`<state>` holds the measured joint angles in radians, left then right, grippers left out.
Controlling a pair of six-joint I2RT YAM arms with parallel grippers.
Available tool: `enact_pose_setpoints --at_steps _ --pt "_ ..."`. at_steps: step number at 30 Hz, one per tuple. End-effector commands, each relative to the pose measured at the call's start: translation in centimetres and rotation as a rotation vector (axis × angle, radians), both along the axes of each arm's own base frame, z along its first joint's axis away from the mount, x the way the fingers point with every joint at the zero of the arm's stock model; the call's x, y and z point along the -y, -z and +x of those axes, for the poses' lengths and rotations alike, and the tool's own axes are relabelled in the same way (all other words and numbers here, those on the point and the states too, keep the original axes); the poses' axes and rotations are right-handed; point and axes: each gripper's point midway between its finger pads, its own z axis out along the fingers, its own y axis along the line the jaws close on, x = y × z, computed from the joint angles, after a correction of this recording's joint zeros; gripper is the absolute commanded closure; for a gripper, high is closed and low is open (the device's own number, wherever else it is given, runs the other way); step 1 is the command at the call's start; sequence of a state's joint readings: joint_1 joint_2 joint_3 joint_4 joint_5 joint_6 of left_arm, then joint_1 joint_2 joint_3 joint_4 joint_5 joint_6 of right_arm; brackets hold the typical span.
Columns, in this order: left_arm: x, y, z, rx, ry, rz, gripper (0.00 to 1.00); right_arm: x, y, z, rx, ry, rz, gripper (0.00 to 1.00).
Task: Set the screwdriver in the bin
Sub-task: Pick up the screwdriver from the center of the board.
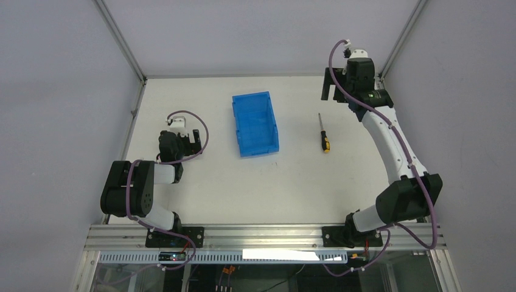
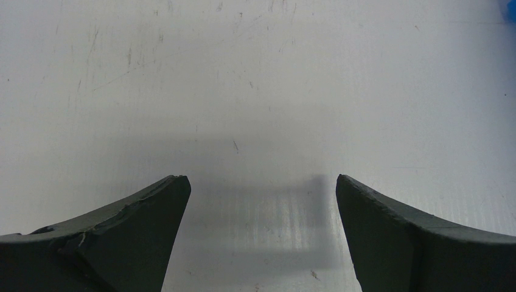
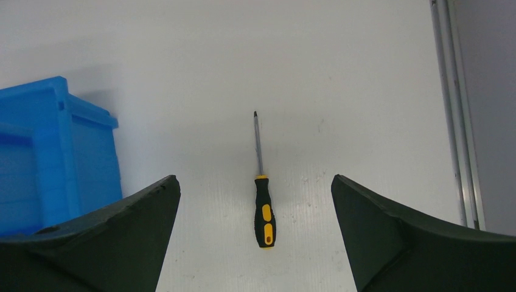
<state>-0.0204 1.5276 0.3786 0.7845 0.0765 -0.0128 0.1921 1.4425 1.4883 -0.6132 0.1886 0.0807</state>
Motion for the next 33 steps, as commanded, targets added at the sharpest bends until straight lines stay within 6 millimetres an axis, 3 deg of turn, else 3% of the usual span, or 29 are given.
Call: enact_pose_setpoints --at_steps 1,11,21,27,33 --pt "0.0 -1.4 0.4 0.048 -0.013 0.000 0.01 -0.5 2.8 1.0 -0.067 -0.002 0.022 0.01" --pt "0.0 -1.4 0.4 0.049 -0.012 0.000 0.01 -0.5 13.2 1.3 -0.263 0.015 0.037 0.01" --pt "0.0 -1.4 0.4 0.048 -0.012 0.000 0.01 -0.7 21.3 -0.3 -0.434 0.012 0.040 0.03" --pt "0.0 -1.4 0.4 0.049 -0.012 0.000 0.01 -0.5 24.2 -1.1 -0.493 0.017 0.027 0.11" --pt "0.0 -1.4 0.4 0.049 -0.011 0.000 0.01 -0.6 25.1 -1.5 -0.523 -0.001 0.024 0.32"
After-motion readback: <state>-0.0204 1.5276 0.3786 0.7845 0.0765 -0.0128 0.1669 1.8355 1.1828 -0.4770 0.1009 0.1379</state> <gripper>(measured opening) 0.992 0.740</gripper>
